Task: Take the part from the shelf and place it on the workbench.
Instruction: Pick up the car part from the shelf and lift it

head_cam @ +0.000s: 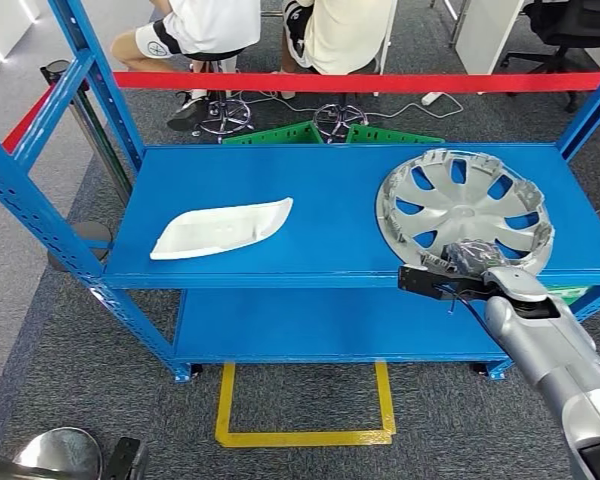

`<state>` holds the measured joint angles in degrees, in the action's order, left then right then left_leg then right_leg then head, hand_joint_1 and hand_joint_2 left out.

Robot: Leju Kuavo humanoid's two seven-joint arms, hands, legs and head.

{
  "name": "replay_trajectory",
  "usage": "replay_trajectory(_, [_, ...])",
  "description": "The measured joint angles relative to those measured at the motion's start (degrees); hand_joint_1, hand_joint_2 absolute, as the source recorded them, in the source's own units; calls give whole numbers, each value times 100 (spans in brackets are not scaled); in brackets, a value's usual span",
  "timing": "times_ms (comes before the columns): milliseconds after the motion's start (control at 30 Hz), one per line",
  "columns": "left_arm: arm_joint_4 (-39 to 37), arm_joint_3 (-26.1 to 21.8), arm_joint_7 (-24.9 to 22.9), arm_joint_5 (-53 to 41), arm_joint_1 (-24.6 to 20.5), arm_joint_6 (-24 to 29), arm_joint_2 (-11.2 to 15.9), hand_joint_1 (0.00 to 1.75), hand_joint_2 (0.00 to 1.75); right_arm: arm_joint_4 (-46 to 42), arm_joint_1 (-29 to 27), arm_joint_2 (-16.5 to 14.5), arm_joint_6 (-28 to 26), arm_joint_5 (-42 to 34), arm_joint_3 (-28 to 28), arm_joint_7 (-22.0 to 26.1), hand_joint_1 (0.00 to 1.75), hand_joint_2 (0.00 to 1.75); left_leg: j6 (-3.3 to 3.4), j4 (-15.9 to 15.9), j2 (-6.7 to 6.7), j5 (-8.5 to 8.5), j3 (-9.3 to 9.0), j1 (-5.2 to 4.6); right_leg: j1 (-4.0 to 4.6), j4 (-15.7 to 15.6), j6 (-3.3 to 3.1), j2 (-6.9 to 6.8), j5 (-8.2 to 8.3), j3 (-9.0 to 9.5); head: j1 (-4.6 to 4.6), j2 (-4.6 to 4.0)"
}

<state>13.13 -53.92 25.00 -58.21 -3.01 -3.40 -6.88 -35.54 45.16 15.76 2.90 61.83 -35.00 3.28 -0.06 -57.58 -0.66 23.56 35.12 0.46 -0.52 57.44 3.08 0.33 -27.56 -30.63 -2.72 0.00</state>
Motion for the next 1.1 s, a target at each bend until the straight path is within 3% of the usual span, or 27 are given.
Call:
replay_trajectory(100, [-1, -18, 26, 8, 8, 7, -6, 0, 0, -395, -177, 2, -43, 110, -16, -98, 175, 175, 0, 0, 0, 0, 1, 0, 0, 1, 0, 0, 0, -2, 0, 0])
replay_trajectory(133, [-1, -29, 32, 13, 13, 9, -10, 0, 0, -564, -253, 3, -50, 134, -19, -130, 163, 175, 0, 0, 1, 0, 1, 1, 0, 1, -1, 1, 0, -4, 1, 0])
replay_trajectory(233, [-1, -71, 40, 19, 23, 14, -19, 0, 0, -1023, -458, 9, 4, 163, -21, -217, 163, 175, 0, 0, 2, 0, 3, 0, 0, 2, -1, 6, 0, -8, -1, 0])
replay_trajectory(267, [-1, -86, 44, 16, 24, 15, -22, 0, 0, -1155, -513, 13, 49, 168, -22, -233, 175, 175, 0, 0, 2, 0, 4, 0, 0, 2, -1, 6, 0, -10, -1, 0])
replay_trajectory(333, [-1, -110, 54, 2, 25, 22, -28, 0, 0, -1364, -596, 19, 145, 175, -37, -238, 175, 175, 0, 0, 2, 0, 7, 0, 0, 2, -1, 5, -1, -12, -1, 0])
replay_trajectory(367, [-1, -116, 60, -8, 26, 27, -31, 0, 0, -1437, -624, 20, 183, 177, -50, -237, 140, 175, 0, 0, 2, 0, 9, 0, 0, 2, -1, 3, -1, -14, -1, 0])
replay_trajectory(467, [-1, -137, 69, -22, 27, 32, -33, 0, 0, -1569, -685, 22, 229, 174, -89, -233, 10, 175, 0, 0, 1, 0, 12, 0, 0, 3, -1, 1, -1, -16, -1, 0])
replay_trajectory(500, [-1, -142, 71, -28, 28, 32, -33, 0, 0, -1593, -696, 27, 241, 166, -96, -226, 0, 175, 0, 0, 1, 0, 13, 0, 0, 3, -1, 1, -1, -16, 0, 0])
replay_trajectory(867, [-4, -198, 82, -112, 25, 21, -32, 0, 0, -1600, -577, 51, 799, -398, -127, -9, 0, 175, 0, 0, 1, -1, 15, -1, -1, 3, 0, 1, 0, -18, 1, 0])
replay_trajectory(1100, [-16, -272, 78, -138, 22, 17, -33, 0, 0, -1593, -504, 52, 855, -449, -235, -199, 0, 175, -1, 0, 1, -2, 20, -1, -1, 6, -1, 0, 1, -22, 2, 0])
